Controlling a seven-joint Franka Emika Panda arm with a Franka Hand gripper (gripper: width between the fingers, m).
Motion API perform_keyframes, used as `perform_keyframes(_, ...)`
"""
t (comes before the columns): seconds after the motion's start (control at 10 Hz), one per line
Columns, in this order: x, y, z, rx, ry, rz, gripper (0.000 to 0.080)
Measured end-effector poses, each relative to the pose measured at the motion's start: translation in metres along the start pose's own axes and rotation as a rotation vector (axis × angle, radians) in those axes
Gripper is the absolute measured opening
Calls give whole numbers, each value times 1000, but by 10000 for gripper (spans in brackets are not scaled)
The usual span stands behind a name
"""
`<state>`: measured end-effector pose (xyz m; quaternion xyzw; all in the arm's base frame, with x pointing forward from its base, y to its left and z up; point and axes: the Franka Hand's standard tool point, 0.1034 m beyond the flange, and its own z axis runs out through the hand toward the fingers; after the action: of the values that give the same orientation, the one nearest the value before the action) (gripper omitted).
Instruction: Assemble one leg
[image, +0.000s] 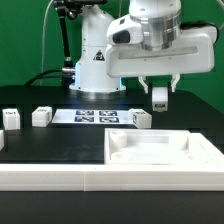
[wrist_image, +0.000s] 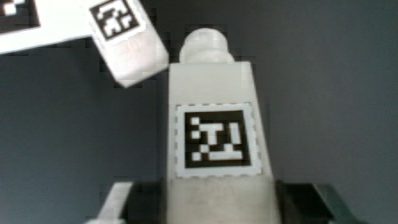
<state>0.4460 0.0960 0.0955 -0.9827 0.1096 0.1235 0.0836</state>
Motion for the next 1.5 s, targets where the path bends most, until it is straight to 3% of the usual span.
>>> perform_keyframes(0.4, 11, -5, -2, 2, 289, -43, 291)
perform_keyframes(0.6, 14, -18, -14, -5, 376, -109, 291)
perform_keyframes(0.8, 25, -34, -30, 18, 524, -142, 291)
perform_keyframes(0.9, 22, -32, -27, 24, 597, -152, 291)
perform_keyframes(1.3, 21, -36, -24, 20, 627, -189, 291)
perform_keyframes(1.5, 37, -53, -39, 18, 644, -254, 291)
